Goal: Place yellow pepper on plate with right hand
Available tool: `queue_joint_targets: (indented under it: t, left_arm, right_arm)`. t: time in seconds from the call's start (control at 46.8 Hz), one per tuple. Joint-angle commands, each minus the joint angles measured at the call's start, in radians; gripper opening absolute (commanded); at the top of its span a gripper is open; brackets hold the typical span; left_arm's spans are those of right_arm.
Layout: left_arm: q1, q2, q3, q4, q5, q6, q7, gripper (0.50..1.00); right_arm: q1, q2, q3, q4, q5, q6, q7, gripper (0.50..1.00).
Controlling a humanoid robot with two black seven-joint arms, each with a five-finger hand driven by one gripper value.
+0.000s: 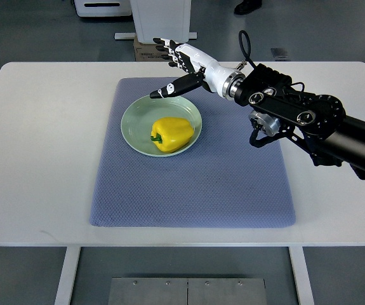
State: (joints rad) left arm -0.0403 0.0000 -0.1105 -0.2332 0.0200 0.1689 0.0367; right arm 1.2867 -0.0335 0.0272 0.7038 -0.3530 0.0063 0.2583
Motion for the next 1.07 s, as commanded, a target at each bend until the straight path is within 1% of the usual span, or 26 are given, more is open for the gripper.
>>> queue_joint_targets:
  t: [0.0, 0.342, 0.47, 0.662, 0.897, 1.046]
  left_arm:
    - [-0.001, 0.000, 0.000, 0.000, 0.000, 0.000, 0.000, 1.000]
    - [-0.001, 0.000, 0.000, 0.000, 0.000, 0.000, 0.000, 1.000]
    - [-0.001, 0.000, 0.000, 0.000, 0.000, 0.000, 0.000, 1.000]
    - [0.000, 0.000, 0.000, 0.000, 0.000, 0.000, 0.000, 1.000]
    - [-0.001, 0.000, 0.000, 0.000, 0.000, 0.000, 0.000, 1.000]
    - [0.000, 0.000, 0.000, 0.000, 0.000, 0.000, 0.000, 1.000]
  right_arm:
    - [-0.013, -0.023, 0.025, 0.000, 0.002, 0.003, -0.001, 1.000]
    - [-0.096, -0.103, 0.236, 0.000, 0.000, 0.008, -0.001, 1.000]
    - [-0.150, -0.124, 0.310, -0.021, 0.000, 0.008, -0.001, 1.000]
    - [-0.224, -0.167, 0.395, -0.026, 0.000, 0.008, -0.001, 1.000]
    - [-0.320, -0.167, 0.595, -0.027, 0.002, 0.004, 0.003, 1.000]
    - [-0.374, -0.166, 0.658, -0.027, 0.002, 0.004, 0.003, 1.000]
